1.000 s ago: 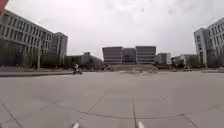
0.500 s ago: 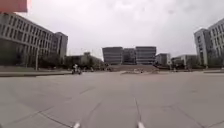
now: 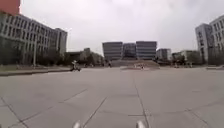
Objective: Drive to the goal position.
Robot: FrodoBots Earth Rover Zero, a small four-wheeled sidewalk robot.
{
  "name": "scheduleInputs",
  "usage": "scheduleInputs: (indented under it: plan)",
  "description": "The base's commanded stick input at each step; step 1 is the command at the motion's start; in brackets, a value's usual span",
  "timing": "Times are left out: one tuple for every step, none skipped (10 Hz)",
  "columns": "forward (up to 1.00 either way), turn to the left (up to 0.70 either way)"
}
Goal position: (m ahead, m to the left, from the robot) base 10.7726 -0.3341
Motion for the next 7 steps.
scheduleInputs:
  plan:
    - [0.85,-0.16]
    - [0.85,-0.24]
    - [0.85,-0.10]
    - [0.85,0.00]
    - [0.85,0.00]
    - [0.85,0.00]
    - [0.85,0.00]
